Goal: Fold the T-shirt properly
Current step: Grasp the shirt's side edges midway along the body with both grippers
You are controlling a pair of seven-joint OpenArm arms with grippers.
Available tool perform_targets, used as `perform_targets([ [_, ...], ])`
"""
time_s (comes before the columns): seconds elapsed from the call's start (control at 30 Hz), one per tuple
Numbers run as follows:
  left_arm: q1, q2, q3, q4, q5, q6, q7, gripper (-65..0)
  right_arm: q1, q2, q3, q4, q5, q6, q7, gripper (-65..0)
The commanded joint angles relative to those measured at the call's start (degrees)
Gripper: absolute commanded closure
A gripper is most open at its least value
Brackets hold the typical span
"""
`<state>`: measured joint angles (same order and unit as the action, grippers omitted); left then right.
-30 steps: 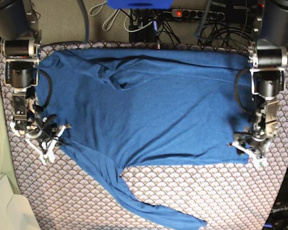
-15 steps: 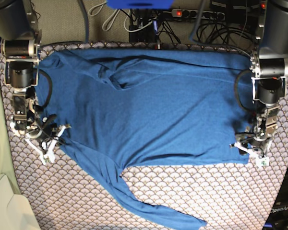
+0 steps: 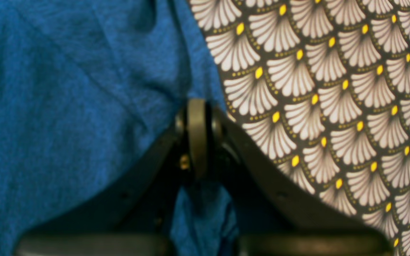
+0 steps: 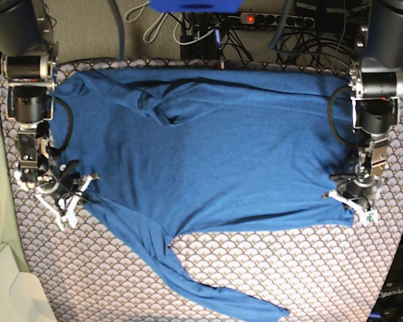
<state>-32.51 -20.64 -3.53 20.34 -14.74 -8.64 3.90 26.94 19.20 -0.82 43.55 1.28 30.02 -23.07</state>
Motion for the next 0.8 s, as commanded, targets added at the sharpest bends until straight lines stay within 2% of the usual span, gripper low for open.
perform_targets([
  [0.0, 0.1, -0.4, 0.1, -0.2, 0.6, 0.2, 3.4, 0.0, 0.5, 0.5, -0.2, 0.1, -1.4, -0.1, -2.3, 0.0],
  [0.07, 0.2, -0.4, 0.1, -0.2, 0.5, 0.2, 3.4, -1.8, 0.5, 0.5, 0.1, 0.1, -1.4, -0.1, -2.3, 0.0],
  [0.17, 0.2, -0.4, -0.2, 0.6, 0.2, 0.2, 3.4, -0.2, 0.6, 0.5, 0.1, 0.3, -1.4, -0.1, -2.3, 0.0],
  [0.3, 0.0, -0.5, -0.4, 1.8, 0.1, 0.2, 5.5, -0.4, -0.8, 0.5, 0.2, 6.6, -1.4, 0.0, -2.7, 0.0],
  [0.4, 0.2, -0.9, -0.5, 7.8, 0.0, 0.2, 10.0, -0.4, -3.2, 0.8, 0.2, 12.8, -1.4, 0.0, -3.1, 0.0],
  [0.5, 2.0, -0.9, -0.5, 13.6, 0.0, 0.2, 13.9, -0.4, -5.0, 1.0, 0.2, 18.1, -1.4, 0.0, -6.6, 0.0],
  [0.67, 6.4, -0.9, -0.5, 21.9, 0.0, 0.5, 15.1, -0.4, -8.3, 0.6, 5.1, 27.2, -1.4, 0.0, -9.4, 0.0],
  [0.77, 8.8, -1.0, -0.6, 26.2, 0.1, 0.6, 15.2, -0.4, -9.7, 0.8, 5.8, 30.5, -1.4, 0.5, -11.1, 0.0],
])
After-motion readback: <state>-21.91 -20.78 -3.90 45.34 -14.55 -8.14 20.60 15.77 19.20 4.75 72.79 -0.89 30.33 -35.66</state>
